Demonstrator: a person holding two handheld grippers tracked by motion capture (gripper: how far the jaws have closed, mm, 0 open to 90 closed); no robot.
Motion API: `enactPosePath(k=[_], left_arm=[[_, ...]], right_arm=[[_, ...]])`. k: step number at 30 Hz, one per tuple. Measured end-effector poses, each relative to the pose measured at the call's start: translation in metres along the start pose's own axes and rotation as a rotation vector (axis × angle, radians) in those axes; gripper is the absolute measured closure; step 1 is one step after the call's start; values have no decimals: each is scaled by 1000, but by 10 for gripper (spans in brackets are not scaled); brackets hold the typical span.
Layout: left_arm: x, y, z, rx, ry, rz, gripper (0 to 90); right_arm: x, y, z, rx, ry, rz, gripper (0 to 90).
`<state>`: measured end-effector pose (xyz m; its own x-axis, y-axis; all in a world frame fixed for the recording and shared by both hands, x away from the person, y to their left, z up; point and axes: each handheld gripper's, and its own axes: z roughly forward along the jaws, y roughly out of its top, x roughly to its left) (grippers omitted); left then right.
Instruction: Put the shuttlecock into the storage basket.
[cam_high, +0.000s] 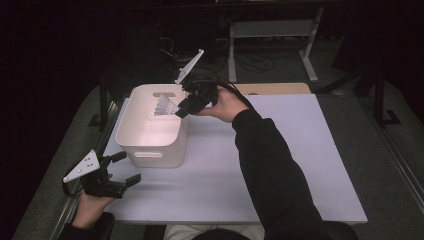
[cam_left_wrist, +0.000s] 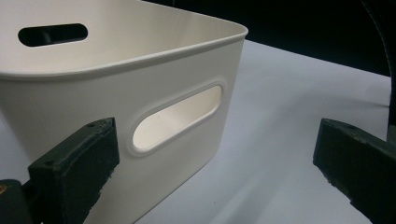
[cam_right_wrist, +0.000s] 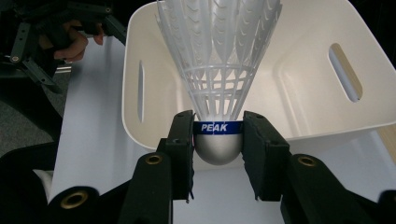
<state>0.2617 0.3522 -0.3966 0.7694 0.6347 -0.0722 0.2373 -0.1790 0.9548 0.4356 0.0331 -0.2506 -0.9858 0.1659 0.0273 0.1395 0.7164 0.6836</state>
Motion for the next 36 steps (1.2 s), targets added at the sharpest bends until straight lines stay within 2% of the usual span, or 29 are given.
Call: enactPosePath(k=[13,36], left_arm=[[0,0,0,0,0,-1,2],[0,0,-1,-1,-4,1,2]], right_arm=[[7,10,20,26,29,-26,641],[13,18,56,66,80,-34,641]])
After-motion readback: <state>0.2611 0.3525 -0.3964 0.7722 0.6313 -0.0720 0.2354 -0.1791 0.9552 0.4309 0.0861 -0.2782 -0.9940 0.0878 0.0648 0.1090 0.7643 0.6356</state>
